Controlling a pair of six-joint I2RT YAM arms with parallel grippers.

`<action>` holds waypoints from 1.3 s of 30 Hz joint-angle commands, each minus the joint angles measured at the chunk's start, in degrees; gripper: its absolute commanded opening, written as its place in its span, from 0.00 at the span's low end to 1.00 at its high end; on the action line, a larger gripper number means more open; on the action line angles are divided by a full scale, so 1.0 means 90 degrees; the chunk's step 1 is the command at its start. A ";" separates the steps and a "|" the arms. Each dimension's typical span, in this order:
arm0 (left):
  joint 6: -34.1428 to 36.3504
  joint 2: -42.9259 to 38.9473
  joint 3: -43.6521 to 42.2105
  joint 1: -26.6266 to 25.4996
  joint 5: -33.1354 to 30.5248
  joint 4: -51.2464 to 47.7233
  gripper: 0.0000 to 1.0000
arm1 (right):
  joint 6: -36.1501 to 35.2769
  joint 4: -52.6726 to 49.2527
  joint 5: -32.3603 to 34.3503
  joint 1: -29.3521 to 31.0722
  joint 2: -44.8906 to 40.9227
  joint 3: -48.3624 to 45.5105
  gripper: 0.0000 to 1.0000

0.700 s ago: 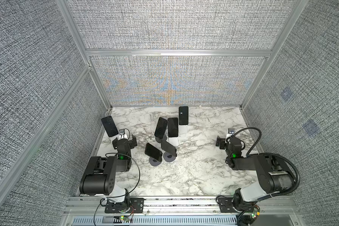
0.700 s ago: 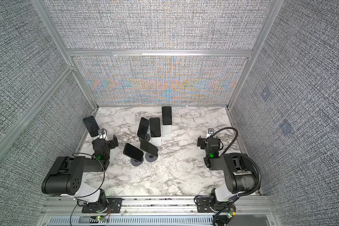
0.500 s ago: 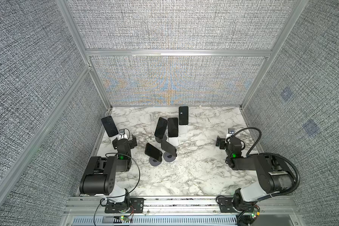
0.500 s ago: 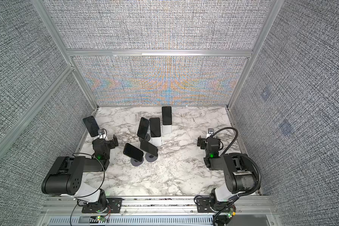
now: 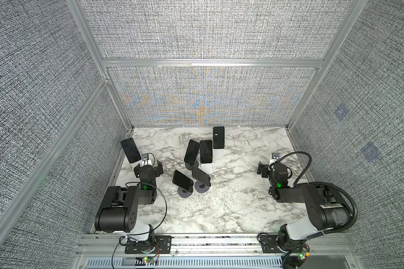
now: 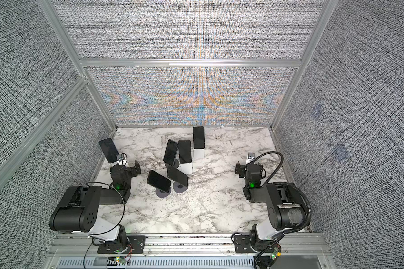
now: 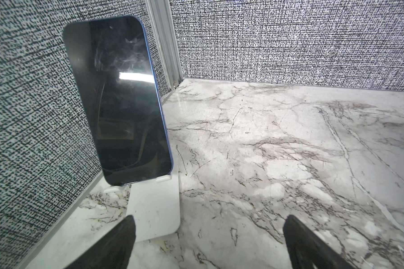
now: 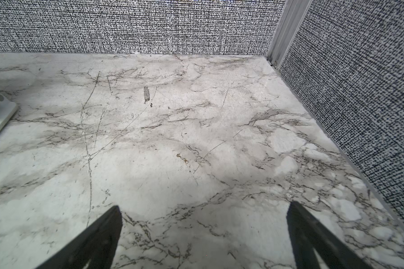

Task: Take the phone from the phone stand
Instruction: 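Move the left gripper to the blue-edged phone on the white stand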

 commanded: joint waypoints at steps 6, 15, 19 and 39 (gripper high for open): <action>0.0021 -0.0023 0.0028 0.0007 -0.0016 0.0175 0.99 | 0.0004 0.0173 0.0073 0.0007 -0.0006 -0.0001 0.99; 0.0017 -0.0013 0.0053 0.0013 -0.0009 0.0141 0.99 | 0.0008 0.0155 0.0074 0.0004 0.0001 0.0013 0.99; 0.0029 -0.0043 0.0009 0.0012 -0.0001 0.0200 0.99 | 0.0016 0.0185 0.0073 0.0004 -0.0018 -0.0014 0.99; -0.0974 -0.2040 0.4007 0.0265 -0.1039 -0.7966 0.99 | 0.1427 -1.0115 -0.0452 0.0403 -0.2608 0.4576 0.99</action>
